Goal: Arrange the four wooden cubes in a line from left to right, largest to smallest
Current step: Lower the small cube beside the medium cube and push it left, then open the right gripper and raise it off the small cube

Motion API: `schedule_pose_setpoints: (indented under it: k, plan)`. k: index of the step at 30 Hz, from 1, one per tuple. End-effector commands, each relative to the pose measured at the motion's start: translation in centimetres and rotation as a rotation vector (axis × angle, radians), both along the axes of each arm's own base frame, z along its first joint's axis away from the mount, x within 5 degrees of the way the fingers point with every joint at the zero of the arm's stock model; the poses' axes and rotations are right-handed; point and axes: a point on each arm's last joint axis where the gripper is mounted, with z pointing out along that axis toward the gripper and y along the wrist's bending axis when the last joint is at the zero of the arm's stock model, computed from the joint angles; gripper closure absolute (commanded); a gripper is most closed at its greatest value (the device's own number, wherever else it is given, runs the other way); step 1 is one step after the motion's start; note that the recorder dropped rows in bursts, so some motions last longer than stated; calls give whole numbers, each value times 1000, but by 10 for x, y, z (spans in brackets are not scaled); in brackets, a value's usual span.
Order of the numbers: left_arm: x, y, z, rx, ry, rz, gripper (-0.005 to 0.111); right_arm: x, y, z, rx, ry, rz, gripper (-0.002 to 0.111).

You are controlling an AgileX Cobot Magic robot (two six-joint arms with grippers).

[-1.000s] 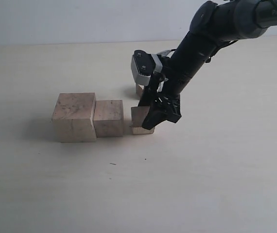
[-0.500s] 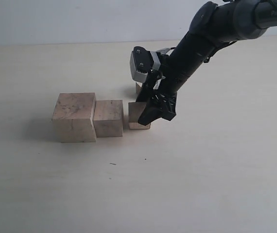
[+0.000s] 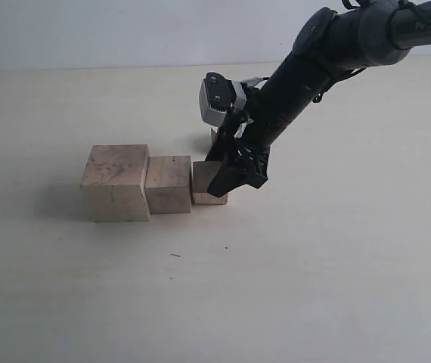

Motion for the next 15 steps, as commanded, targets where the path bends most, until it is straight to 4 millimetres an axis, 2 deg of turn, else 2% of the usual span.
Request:
schedule_pose_setpoints:
  k: [1, 9, 12, 15]
  plan:
    - [0, 0, 0, -7, -11, 0, 107, -1, -6, -14, -59, -3, 45, 64]
    - [0, 0, 0, -7, -11, 0, 107, 3, -5, -12, -71, -7, -41, 33]
    - [0, 0, 0, -7, -11, 0, 107, 4, -4, -1, -57, -28, -58, 31]
    - [0, 0, 0, -7, -11, 0, 107, 3, -5, 23, -43, -47, -103, 31]
